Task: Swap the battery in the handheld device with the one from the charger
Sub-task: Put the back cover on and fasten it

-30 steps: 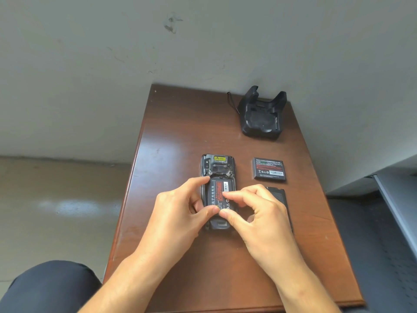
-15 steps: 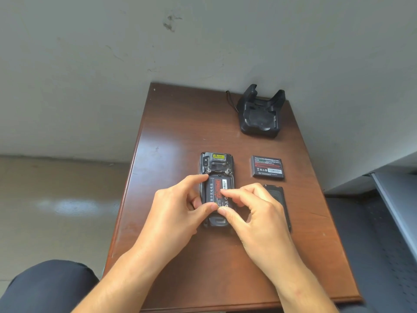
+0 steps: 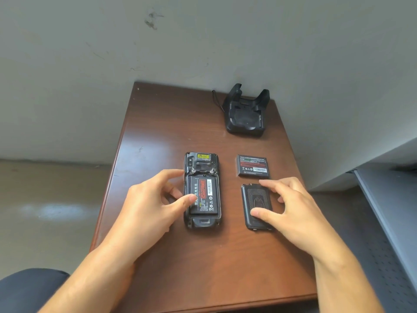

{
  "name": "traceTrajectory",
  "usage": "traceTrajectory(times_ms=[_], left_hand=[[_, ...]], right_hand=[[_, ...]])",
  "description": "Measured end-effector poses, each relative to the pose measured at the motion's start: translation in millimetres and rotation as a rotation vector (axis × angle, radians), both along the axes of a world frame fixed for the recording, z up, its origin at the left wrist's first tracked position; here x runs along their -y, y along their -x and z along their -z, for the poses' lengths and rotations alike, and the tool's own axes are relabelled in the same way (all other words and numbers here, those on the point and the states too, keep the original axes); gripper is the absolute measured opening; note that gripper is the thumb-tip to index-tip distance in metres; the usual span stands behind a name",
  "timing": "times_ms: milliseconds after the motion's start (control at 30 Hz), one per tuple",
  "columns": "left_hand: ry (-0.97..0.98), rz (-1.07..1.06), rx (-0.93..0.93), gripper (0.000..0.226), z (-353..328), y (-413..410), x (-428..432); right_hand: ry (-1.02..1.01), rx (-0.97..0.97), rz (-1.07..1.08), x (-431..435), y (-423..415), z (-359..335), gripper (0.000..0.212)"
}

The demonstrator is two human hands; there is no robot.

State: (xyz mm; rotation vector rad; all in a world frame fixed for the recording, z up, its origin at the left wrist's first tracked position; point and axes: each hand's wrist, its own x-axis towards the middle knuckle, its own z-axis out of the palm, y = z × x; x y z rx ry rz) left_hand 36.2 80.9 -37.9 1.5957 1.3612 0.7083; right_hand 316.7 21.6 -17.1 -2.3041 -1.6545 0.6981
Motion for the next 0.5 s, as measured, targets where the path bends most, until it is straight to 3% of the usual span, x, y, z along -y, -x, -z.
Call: traceTrajectory(times_ms=[333, 400, 500], left_hand=[[0.022, -0.005, -0.017, 0.042, -2.6, -0.1, -1.0], [0.026, -0.008, -0.017, 0.042, -2.6, 0.2, -0.9], [0.036, -0.004, -0.018, 0.04, -1.2, 0.4, -1.2]], right_hand=[[-0.023, -0.09, 0.018, -7.8, -4.2, -4.0, 0.034], [-0.069, -0.224, 0.059, -9.8, -7.0, -4.0, 0.023], [-0.16, -0.545, 0.102, -12.5, -5.5, -7.6, 0.024]])
